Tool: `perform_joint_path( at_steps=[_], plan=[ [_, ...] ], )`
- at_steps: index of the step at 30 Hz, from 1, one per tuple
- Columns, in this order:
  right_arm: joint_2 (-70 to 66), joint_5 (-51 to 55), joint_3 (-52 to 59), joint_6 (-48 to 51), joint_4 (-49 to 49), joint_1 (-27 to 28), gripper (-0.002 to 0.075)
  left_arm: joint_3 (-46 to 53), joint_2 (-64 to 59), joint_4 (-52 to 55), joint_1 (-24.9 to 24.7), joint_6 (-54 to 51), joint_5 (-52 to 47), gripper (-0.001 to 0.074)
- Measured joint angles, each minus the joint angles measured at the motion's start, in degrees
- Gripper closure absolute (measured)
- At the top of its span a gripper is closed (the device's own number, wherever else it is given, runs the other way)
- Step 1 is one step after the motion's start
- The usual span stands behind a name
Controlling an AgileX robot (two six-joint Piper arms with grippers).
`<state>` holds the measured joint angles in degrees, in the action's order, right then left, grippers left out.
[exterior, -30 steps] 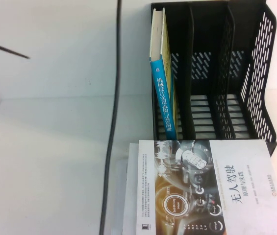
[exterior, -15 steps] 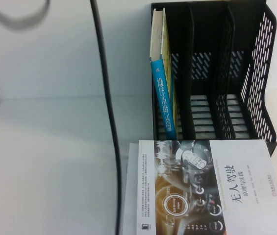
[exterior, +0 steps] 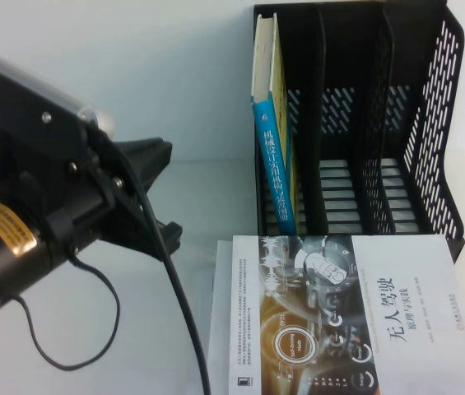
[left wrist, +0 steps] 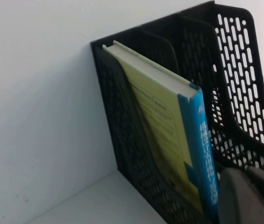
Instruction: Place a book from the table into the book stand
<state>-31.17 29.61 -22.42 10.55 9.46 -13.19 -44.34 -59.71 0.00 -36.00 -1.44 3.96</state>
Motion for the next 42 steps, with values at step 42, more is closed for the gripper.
perform_joint_path(
  at_steps=[42],
  plan=[
    [0.0,1.1,0.0,-0.2,0.0,0.0,0.0728,26.6,23.4,0.0,4.7,0.0,7.4,0.0736]
  ],
)
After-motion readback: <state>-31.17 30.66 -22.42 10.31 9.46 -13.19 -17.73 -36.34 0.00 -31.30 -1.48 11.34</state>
